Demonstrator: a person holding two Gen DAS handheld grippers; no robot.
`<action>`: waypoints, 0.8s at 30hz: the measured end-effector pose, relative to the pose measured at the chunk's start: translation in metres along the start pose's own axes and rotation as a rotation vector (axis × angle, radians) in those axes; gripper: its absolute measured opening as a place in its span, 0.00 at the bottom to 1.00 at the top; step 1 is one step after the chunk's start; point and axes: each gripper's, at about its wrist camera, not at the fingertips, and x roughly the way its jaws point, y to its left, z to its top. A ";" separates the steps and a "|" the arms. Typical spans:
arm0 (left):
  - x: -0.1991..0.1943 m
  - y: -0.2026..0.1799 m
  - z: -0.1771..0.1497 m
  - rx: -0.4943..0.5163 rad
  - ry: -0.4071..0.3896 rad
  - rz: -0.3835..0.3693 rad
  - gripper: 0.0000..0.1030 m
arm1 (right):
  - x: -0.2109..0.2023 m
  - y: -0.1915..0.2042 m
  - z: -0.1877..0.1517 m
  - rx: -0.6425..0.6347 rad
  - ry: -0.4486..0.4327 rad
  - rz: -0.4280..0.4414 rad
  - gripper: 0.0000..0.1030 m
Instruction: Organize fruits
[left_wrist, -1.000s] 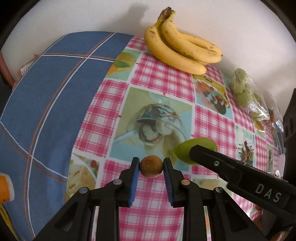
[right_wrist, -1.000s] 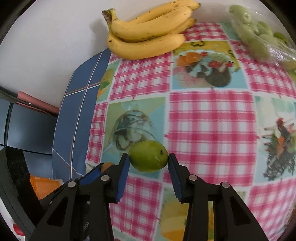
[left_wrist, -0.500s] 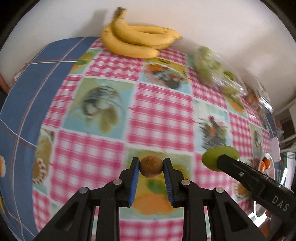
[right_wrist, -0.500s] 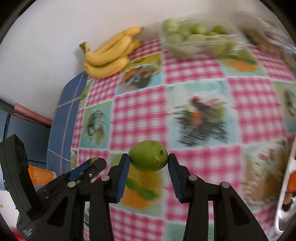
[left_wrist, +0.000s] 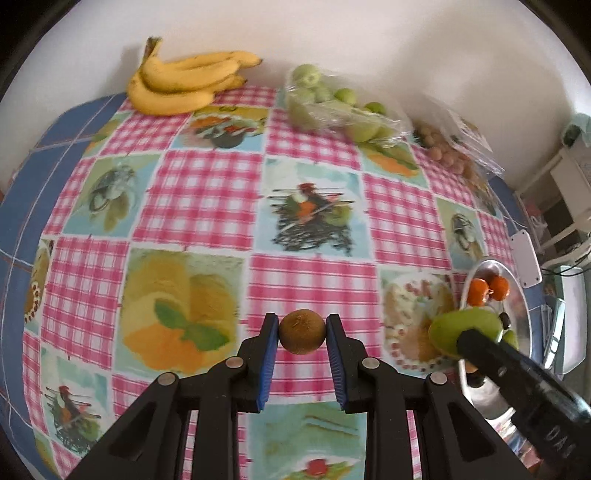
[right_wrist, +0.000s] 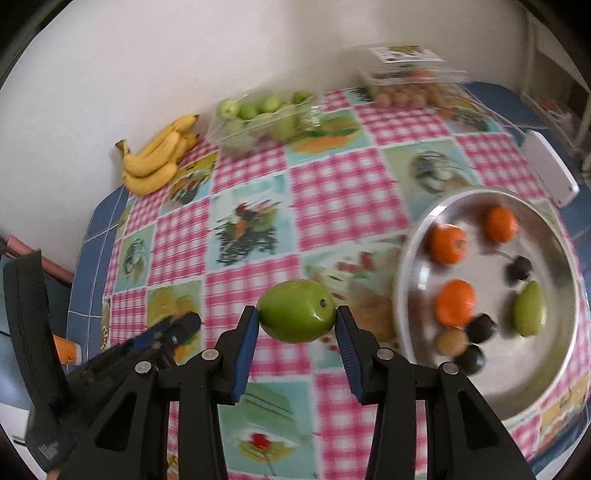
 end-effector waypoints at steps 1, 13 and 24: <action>-0.003 -0.009 0.000 0.014 -0.010 -0.002 0.27 | -0.002 -0.005 -0.002 0.004 0.000 -0.003 0.43; -0.007 -0.083 -0.006 0.132 -0.046 -0.010 0.27 | -0.024 -0.057 -0.001 0.047 -0.039 -0.010 0.37; 0.008 -0.071 -0.007 0.078 -0.022 0.025 0.27 | -0.022 -0.067 -0.001 0.020 -0.033 0.011 0.37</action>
